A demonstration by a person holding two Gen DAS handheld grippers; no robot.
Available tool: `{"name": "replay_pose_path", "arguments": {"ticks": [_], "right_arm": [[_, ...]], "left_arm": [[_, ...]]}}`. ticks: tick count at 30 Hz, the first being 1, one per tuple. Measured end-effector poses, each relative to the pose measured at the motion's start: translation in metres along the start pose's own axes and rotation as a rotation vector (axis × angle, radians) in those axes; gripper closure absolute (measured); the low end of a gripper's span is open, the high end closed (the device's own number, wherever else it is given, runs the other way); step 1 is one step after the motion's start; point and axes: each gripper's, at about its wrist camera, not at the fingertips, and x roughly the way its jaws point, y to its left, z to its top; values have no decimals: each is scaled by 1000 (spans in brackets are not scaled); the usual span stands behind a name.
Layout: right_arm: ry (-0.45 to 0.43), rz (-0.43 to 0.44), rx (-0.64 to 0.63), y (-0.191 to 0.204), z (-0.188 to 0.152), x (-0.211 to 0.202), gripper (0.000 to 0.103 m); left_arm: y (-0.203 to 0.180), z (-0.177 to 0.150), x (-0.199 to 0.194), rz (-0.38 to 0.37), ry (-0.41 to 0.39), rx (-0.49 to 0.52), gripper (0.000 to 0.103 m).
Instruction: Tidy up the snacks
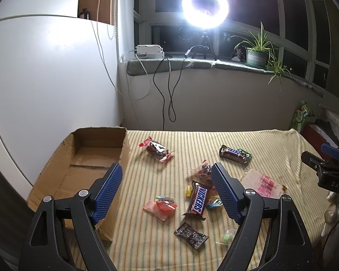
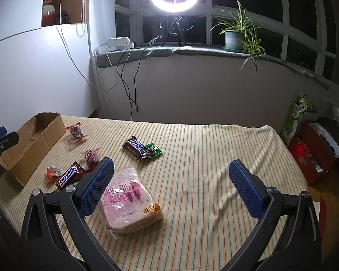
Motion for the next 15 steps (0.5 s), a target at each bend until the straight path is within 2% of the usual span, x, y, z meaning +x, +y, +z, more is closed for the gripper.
{"name": "replay_pose_path", "arguments": {"ticks": [7,15], "right_arm": [[36,34,-5,-1,-3,7,0],[125,157,5,-5,-10,26,0]], "left_arm": [[-7,-5,7,-23,28,2,22],[-19,-17,17,-98,90,1,22]]}}
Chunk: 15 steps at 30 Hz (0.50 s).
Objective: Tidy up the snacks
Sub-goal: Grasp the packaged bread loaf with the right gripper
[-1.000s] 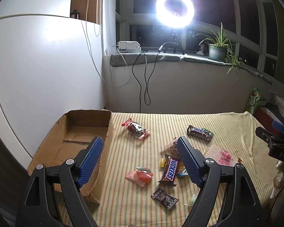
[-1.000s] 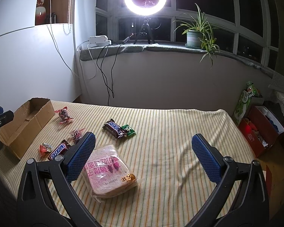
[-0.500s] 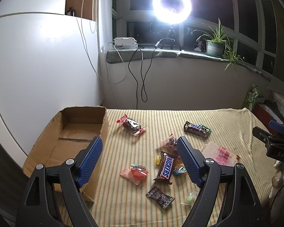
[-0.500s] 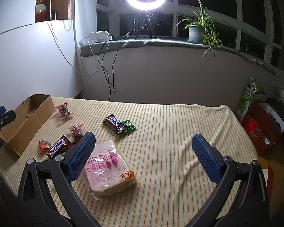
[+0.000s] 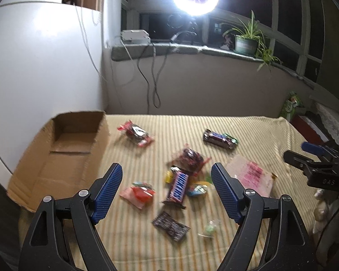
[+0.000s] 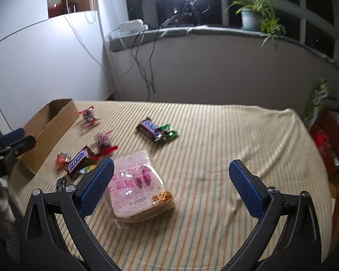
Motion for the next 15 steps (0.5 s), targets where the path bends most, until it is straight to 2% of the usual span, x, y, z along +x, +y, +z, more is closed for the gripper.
{"name": "replay_pose_path", "arguments": {"ticks": [8,15], "right_arm": [[152,186,59,-9,-9,34,4],[274,312,98,-12,-13,70,12]], "left_arm": [[-21,-14,15,-121,86,-8,22],[-35,-23,33,-280,181,-62,24]]}}
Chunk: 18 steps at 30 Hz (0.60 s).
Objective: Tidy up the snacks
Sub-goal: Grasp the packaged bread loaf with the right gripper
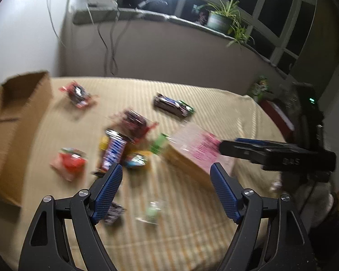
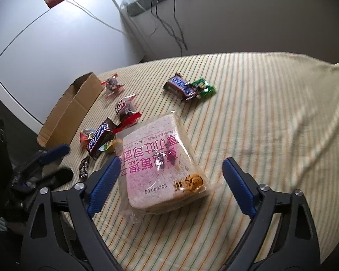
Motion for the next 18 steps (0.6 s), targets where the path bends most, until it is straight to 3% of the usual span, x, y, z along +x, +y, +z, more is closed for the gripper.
{"name": "replay_pose_path", "arguments": {"ticks": [10,18], "right_arm": [[150,126,14,-8,15,31,24],[210,151,-26,-3,19,39,26]], "left_arm": [[-18,-3,35,-116,105,-17,30],[-24,-3,55,-183,160,-42,31]]}}
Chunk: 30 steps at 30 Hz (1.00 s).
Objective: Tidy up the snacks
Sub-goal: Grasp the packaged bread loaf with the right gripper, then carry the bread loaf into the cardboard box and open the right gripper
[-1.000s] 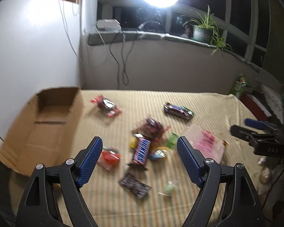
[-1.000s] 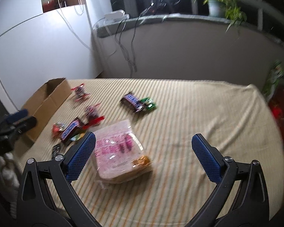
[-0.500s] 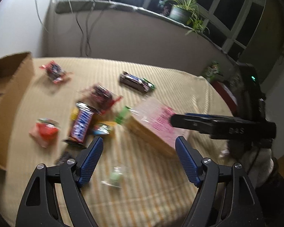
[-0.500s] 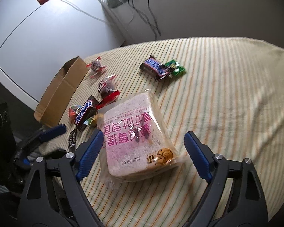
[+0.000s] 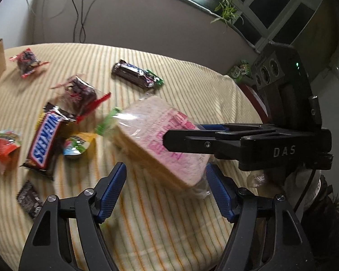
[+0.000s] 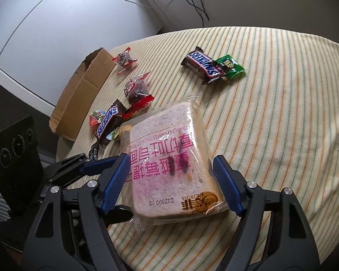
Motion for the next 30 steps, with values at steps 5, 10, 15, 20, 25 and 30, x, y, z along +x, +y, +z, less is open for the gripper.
{"name": "replay_pose_path", "arguments": {"ticks": [5,10,15,20,25,30], "right_arm": [[23,13,-8,4,2,4,30],[26,15,-10,10,3,3,38],[24,11,-29,22,2,-1,40],[1,8,-65,43,6,-8,40],[-21,18,-108,72,17,-12,40],[-29,40,-163,105,32,-6,40]], "left_arm": [[-1,0,7,-14,19,-1,32],[-4,3,1,24,-7,38,35],[2,2,-14,26,-35,34,35],[5,4,-32,41,-84,51,35],[12,5,-64,69,-150,63,35],[32,5,-91,112,-215,48,35]]}}
